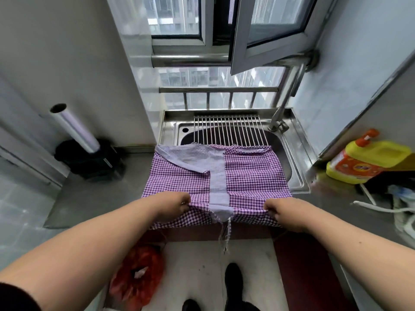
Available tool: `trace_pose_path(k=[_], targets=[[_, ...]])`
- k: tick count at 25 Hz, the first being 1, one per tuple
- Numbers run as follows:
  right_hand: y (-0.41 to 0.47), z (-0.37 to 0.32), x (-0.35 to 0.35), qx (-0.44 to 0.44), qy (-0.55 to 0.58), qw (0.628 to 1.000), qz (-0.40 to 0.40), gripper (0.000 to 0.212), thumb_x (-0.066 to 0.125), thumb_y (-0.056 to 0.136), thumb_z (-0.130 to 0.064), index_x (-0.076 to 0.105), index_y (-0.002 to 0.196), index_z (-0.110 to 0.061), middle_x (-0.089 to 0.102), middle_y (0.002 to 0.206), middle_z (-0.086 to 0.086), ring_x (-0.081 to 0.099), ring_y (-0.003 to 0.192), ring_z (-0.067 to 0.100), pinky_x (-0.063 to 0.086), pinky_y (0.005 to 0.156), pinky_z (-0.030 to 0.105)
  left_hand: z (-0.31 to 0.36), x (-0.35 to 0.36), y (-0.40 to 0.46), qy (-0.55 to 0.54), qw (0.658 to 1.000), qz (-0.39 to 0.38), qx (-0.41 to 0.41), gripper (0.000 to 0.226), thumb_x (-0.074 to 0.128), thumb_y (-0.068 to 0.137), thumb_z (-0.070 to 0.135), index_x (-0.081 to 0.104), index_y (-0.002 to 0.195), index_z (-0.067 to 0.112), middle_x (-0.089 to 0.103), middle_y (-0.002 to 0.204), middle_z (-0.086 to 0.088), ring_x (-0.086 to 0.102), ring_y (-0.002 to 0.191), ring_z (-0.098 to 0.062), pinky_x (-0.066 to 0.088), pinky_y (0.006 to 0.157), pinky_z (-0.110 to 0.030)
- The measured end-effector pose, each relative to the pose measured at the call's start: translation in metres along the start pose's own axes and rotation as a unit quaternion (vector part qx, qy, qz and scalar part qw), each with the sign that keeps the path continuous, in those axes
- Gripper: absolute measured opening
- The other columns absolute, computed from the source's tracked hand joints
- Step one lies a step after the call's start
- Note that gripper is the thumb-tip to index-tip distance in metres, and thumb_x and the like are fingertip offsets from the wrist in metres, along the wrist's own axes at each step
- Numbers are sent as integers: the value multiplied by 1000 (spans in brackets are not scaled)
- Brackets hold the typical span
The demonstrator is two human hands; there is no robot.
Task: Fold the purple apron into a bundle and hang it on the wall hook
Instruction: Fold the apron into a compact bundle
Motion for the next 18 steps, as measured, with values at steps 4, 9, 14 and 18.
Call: trace_pose_path(k=[4, 9, 14, 18], targets=[[-4, -4, -30, -1, -8, 999, 38, 13, 47, 106, -37, 43, 94, -38, 69, 108, 1, 57, 88, 22, 42, 74, 36, -3, -30, -4, 14, 1000, 27, 8, 15, 52, 105, 43, 61, 109, 32, 70, 121, -1, 63, 104, -25, 50, 88, -37], [27, 5, -89, 5, 13, 994, 104, 19, 48, 104, -32, 51, 86, -33, 60, 96, -9, 59, 86, 17, 50, 76, 39, -7, -84, 16, 29, 995, 89, -19, 23, 46, 108, 42, 64, 118, 31, 71, 121, 2, 65, 105, -23, 51, 85, -37], [99, 21, -139, -4, 42, 991, 126, 17, 47, 107, -32, 63, 107, -30, 63, 115, -5, 58, 97, 18, 51, 87, 40, -18, -132, 75, 54, 988, 130, -65, 26, 41, 108, 40, 64, 113, 31, 72, 120, 4, 65, 101, -21, 52, 85, -38], [182, 43, -157, -8, 55, 995, 85, 18, 45, 106, -33, 60, 98, -33, 62, 106, -8, 63, 96, 17, 53, 85, 41, -35, -159, 138, 53, 981, 141, -118, 28, 43, 106, 42, 67, 116, 34, 72, 114, 6, 67, 100, -21, 58, 92, -45]])
Point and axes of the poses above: each hand's wrist, its own y-axis towards the middle knuckle, its own x-axis out of the palm, z = x × y, the point moved 7 cm from there along y, towards the middle knuckle
